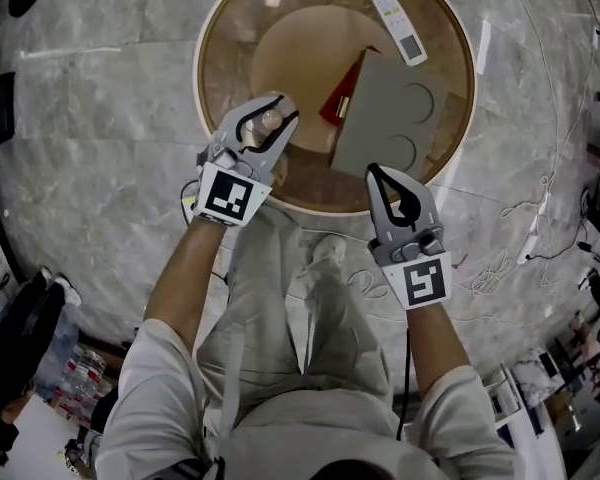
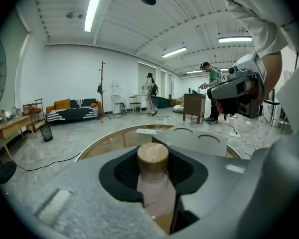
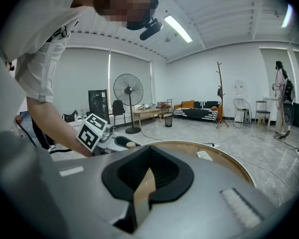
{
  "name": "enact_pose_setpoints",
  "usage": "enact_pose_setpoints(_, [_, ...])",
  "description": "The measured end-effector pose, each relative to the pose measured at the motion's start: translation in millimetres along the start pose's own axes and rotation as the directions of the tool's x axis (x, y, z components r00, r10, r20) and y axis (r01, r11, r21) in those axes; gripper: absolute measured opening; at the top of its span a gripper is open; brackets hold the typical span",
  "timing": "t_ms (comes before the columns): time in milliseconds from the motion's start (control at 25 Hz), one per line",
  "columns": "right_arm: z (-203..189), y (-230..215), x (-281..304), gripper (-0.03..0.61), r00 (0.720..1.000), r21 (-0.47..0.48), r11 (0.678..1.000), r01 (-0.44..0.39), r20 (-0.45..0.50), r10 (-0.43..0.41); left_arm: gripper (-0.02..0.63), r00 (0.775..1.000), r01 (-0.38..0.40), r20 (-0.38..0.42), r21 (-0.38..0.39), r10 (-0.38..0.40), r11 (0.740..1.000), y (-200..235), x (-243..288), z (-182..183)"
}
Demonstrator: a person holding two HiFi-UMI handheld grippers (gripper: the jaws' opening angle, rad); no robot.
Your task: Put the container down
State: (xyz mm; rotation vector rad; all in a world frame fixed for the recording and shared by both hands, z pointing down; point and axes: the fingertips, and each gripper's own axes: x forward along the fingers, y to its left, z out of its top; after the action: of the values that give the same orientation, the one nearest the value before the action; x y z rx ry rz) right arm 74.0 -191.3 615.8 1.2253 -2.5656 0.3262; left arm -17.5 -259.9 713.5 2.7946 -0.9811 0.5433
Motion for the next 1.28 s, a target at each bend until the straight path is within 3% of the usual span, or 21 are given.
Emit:
enact_pose_setpoints(360, [-28.5,-8.5,17.5,0.005,1.000,0.014,1.000,0.015,-0.018,-0.015,0.123,1.000,0.024,-0.012,-0.002,-0.024,1.000,6.8,21.8,-31.7])
enact_pose_setpoints(720, [-36.3,-15.4,24.6,0.005,0.999,0.016,1.000,0.026,-0.023,-0.025,0.124,0.999,0.043,0.006,0.042,-0.043,0.998,11.7,30.2,-28.5])
enact_pose_setpoints(1280, [-42.0,-17.0,31.2,0.005,0.999,0.007,1.000,0.019,-0.025,-0.019,0.127,0.998,0.043,0.035,0.036,-0.044,0.998,11.4,29.5,-28.8])
